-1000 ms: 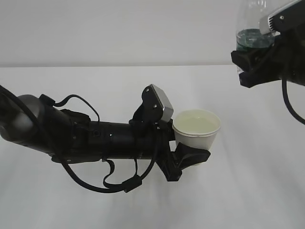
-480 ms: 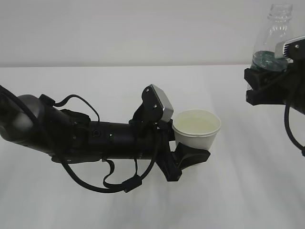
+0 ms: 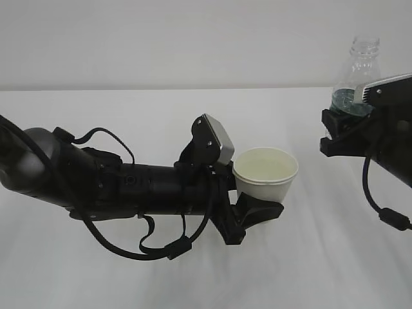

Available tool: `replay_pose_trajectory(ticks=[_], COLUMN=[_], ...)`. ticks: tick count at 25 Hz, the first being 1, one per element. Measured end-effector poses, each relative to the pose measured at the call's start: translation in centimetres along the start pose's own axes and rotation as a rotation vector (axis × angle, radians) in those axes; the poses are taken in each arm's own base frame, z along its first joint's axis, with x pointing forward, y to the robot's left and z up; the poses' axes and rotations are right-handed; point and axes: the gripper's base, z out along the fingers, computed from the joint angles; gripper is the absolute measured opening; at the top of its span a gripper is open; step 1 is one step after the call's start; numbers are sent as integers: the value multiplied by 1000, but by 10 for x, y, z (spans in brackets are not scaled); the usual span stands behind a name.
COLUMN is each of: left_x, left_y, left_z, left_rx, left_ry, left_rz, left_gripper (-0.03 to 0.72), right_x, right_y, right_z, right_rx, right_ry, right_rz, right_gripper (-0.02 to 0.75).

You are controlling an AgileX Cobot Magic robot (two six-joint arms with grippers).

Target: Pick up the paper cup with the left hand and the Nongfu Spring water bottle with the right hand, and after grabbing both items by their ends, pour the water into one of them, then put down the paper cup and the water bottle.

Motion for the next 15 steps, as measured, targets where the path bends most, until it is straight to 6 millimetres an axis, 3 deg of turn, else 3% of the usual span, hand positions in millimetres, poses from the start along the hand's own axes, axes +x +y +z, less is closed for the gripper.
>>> replay_pose_trajectory(ticks=[11,15], left_x=[0,0], left_y=[0,0], left_z=[0,0], left_rx=[0,0], left_ry=[1,1], left_rz=[-1,-1], left_gripper=[453,453], right_x=[38,44], right_y=[3,2], right_z=[17,25], right_rx=[34,53], right_ry=[-1,8], right_rz=[30,42], right_gripper=[393,393])
